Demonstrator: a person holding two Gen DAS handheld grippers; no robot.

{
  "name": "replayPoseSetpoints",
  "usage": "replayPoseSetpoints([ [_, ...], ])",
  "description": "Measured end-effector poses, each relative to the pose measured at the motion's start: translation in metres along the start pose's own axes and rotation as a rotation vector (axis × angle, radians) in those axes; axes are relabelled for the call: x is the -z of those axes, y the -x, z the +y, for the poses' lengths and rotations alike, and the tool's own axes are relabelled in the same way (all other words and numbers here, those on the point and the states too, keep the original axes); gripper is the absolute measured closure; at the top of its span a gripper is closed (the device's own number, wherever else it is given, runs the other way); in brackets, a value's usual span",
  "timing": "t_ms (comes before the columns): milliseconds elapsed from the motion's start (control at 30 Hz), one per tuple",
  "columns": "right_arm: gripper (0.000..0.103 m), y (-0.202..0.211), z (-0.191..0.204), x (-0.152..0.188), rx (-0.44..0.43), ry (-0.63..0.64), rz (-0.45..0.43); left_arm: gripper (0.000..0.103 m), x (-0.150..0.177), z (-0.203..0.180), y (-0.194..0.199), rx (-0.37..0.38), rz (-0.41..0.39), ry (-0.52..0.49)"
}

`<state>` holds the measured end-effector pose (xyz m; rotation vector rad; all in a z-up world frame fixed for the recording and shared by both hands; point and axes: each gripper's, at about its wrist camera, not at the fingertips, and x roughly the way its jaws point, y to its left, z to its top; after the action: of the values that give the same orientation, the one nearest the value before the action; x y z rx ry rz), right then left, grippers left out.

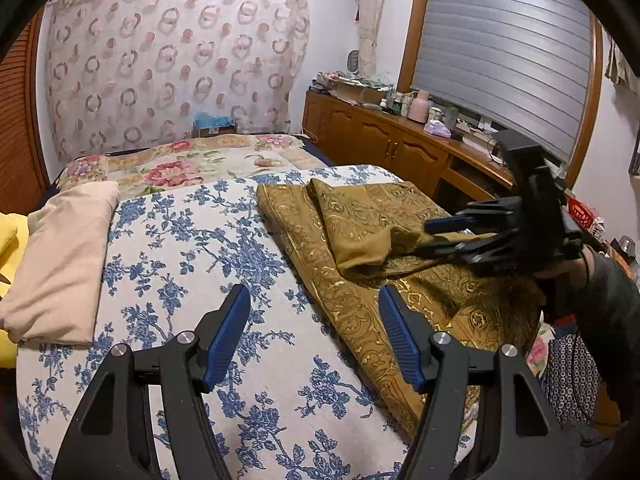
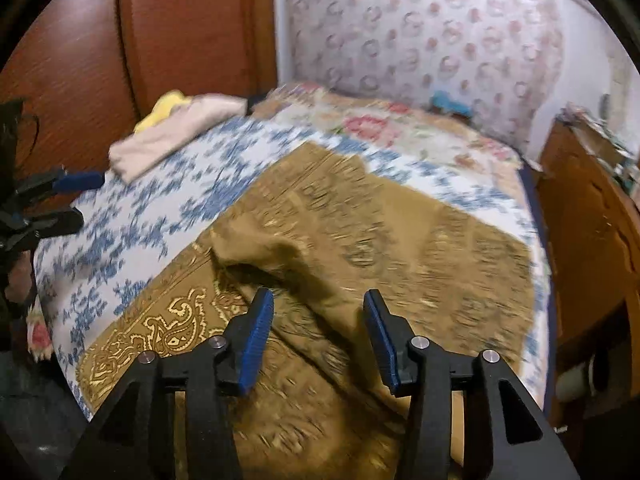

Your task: Fold small clothes

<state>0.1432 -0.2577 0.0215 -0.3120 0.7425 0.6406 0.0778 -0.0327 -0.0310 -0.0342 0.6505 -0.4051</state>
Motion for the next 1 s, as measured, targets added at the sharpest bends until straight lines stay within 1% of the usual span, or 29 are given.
replayPoseSetpoints([
  [67, 0.053, -0.012, 0.007, -0.002, -0.003, 0.040, 0.043, 0.035, 0.002, -0.002, -0.002, 0.005, 0.007, -0.002],
  [133, 0.053, -0.022, 0.014, -0.005, 0.015, 0.085, 0.075, 0.035, 0.004, -0.003, -0.004, 0.008, 0.014, -0.004],
  [233, 0.053, -0.029, 0.023, -0.008, 0.015, 0.133, 0.090, 0.035, 0.006, -0.005, -0.005, 0.013, 0.018, -0.002],
  [333, 0.053, -0.037, 0.027, -0.012, 0.041, 0.171, 0.111, 0.035, 0.006, -0.007, -0.006, 0.014, 0.022, -0.001],
  [400, 0.053, -0.047, 0.026, -0.016, 0.051, 0.173, 0.125, 0.035, 0.006, -0.007, -0.005, 0.015, 0.023, -0.002],
  [467, 0.053, -0.051, 0.018, -0.020, 0.049, 0.141, 0.128, 0.035, 0.006, -0.007, -0.006, 0.015, 0.023, -0.001],
  [500, 0.058, -0.054, 0.018, -0.024, 0.044, 0.127, 0.128, 0.035, 0.006, -0.008, -0.005, 0.015, 0.024, -0.001],
  [533, 0.066, -0.056, 0.017, -0.025, 0.037, 0.116, 0.125, 0.035, 0.006, -0.008, -0.006, 0.014, 0.024, -0.001],
  [567, 0.084, -0.056, 0.014, -0.027, 0.028, 0.108, 0.121, 0.035, 0.006, -0.008, -0.005, 0.014, 0.024, -0.001],
  [600, 0.092, -0.056, 0.012, -0.029, 0.027, 0.104, 0.112, 0.035, 0.006, -0.007, -0.005, 0.015, 0.024, 0.000],
  [667, 0.095, -0.050, 0.006, -0.033, 0.015, 0.084, 0.078, 0.035, 0.007, -0.008, -0.005, 0.016, 0.025, 0.002],
  [700, 0.096, -0.043, 0.004, -0.034, 0.024, 0.073, 0.056, 0.035, 0.008, -0.008, -0.005, 0.015, 0.026, 0.003],
  [767, 0.096, -0.029, -0.011, -0.040, 0.058, 0.025, 0.002, 0.035, 0.009, -0.007, -0.006, 0.016, 0.027, 0.006],
  [833, 0.096, -0.017, -0.030, -0.045, 0.076, -0.033, -0.035, 0.035, 0.009, -0.008, -0.005, 0.017, 0.028, 0.007],
  [867, 0.096, -0.012, -0.041, -0.047, 0.100, -0.056, -0.049, 0.035, 0.009, -0.007, -0.006, 0.017, 0.028, 0.007],
  [933, 0.096, -0.005, -0.058, -0.050, 0.182, -0.092, -0.073, 0.035, 0.009, -0.007, -0.006, 0.016, 0.029, 0.008],
  [1000, 0.096, -0.003, -0.084, -0.052, 0.291, -0.167, -0.074, 0.035, 0.009, -0.007, -0.006, 0.017, 0.030, 0.009],
])
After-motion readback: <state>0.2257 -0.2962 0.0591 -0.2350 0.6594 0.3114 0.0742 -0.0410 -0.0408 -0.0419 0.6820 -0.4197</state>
